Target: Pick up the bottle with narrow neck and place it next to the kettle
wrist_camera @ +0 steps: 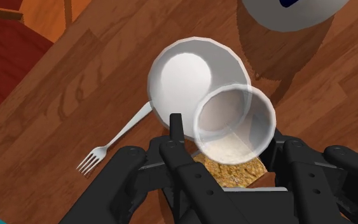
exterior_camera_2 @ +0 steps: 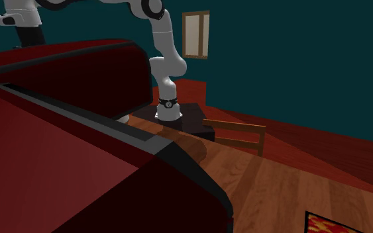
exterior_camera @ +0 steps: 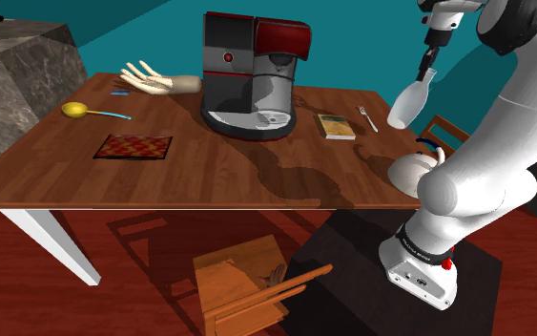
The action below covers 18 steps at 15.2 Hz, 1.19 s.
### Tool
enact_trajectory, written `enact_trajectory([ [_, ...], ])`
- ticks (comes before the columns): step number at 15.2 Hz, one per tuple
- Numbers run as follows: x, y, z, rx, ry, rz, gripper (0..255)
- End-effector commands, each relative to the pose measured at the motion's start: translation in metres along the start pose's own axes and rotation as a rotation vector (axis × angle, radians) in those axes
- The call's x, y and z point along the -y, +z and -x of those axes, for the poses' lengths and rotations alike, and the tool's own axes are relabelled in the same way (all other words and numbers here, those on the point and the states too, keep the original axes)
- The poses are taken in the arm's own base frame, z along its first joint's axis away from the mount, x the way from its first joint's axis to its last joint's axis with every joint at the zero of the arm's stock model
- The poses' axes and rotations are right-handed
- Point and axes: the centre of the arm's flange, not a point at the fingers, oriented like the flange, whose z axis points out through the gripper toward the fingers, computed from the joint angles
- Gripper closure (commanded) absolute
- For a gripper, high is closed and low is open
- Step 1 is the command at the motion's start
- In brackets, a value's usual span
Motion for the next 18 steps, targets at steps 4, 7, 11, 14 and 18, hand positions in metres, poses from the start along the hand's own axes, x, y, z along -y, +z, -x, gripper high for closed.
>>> enact_trajectory([
  [4, 0.001, 0.026, -0.003, -0.001, 0.000, 0.001, 255],
  [7, 0.001, 0.041, -0.005, -0.001, 0.000, 0.001, 255],
  [11, 0.002, 0.062, -0.007, -0.001, 0.000, 0.001, 255],
  [14, 0.002, 0.078, -0.009, -0.001, 0.000, 0.001, 255],
  [18, 0.002, 0.091, -0.011, -0.001, 0.000, 0.001, 255],
])
